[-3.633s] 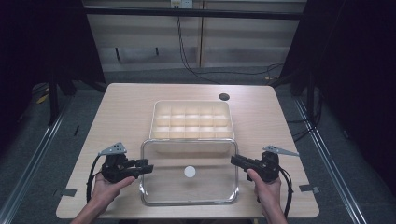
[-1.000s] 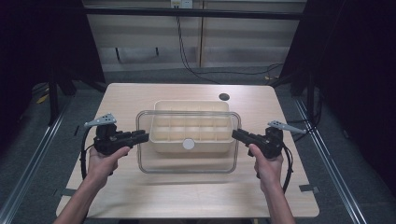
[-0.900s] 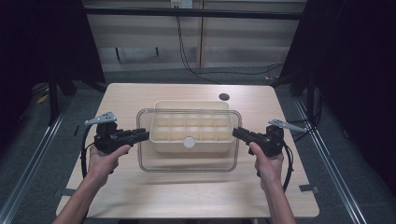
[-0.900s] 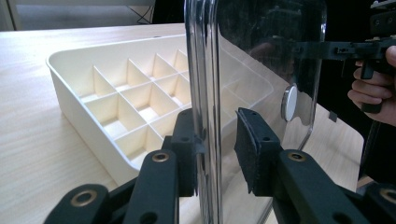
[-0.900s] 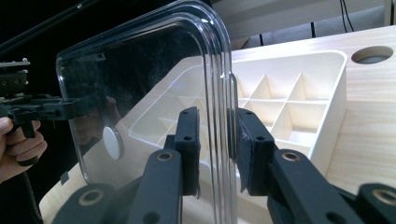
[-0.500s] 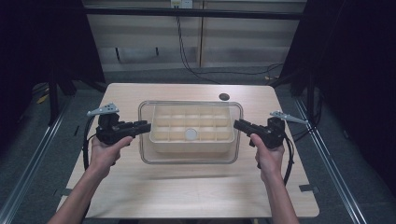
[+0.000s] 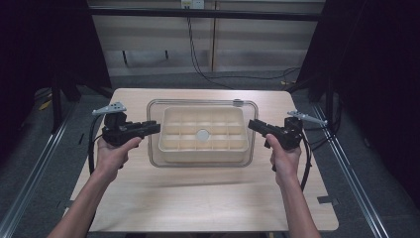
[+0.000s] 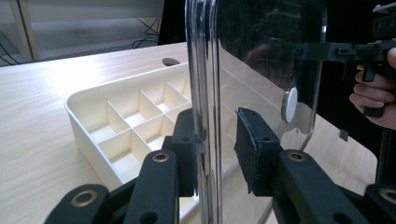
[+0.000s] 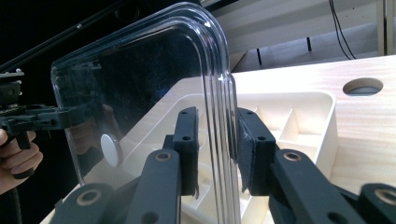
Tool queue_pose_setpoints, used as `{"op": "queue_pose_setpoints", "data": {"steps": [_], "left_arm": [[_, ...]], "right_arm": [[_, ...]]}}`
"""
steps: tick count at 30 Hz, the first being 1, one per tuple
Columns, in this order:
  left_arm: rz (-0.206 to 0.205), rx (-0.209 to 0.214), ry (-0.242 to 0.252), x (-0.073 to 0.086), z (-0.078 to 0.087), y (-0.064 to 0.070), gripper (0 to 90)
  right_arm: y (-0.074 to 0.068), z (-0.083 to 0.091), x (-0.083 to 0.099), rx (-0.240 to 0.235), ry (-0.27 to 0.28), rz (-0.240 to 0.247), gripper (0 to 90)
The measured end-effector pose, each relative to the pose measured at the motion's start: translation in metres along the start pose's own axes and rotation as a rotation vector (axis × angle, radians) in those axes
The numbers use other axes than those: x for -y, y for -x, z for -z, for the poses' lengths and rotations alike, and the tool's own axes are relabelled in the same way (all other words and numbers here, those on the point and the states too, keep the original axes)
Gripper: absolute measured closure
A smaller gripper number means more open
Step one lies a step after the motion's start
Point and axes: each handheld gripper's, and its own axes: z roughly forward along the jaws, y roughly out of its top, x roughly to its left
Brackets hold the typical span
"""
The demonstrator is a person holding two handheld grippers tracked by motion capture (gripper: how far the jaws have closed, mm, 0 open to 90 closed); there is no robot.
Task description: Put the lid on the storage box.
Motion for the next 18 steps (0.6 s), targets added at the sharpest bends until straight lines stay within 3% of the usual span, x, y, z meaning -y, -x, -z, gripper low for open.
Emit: {"op": "queue_pose_setpoints", "data": {"steps": [3, 11, 18], "left_arm": [[-0.011, -0.005, -0.007, -0.006, -0.002, 0.000, 69.8], [0.020, -0.016, 0.000, -0.014, -0.007, -0.009, 69.2], [0.010, -0.032, -0.002, -0.018, -0.012, -0.013, 68.4]], "right_arm": [[0.003, -0.003, -0.005, 0.006, -0.003, 0.005, 71.3], [0.006, -0.014, -0.018, 0.015, 0.005, -0.009, 71.1], [0.009, -0.019, -0.025, 0.017, 0.009, -0.012, 71.0]]}}
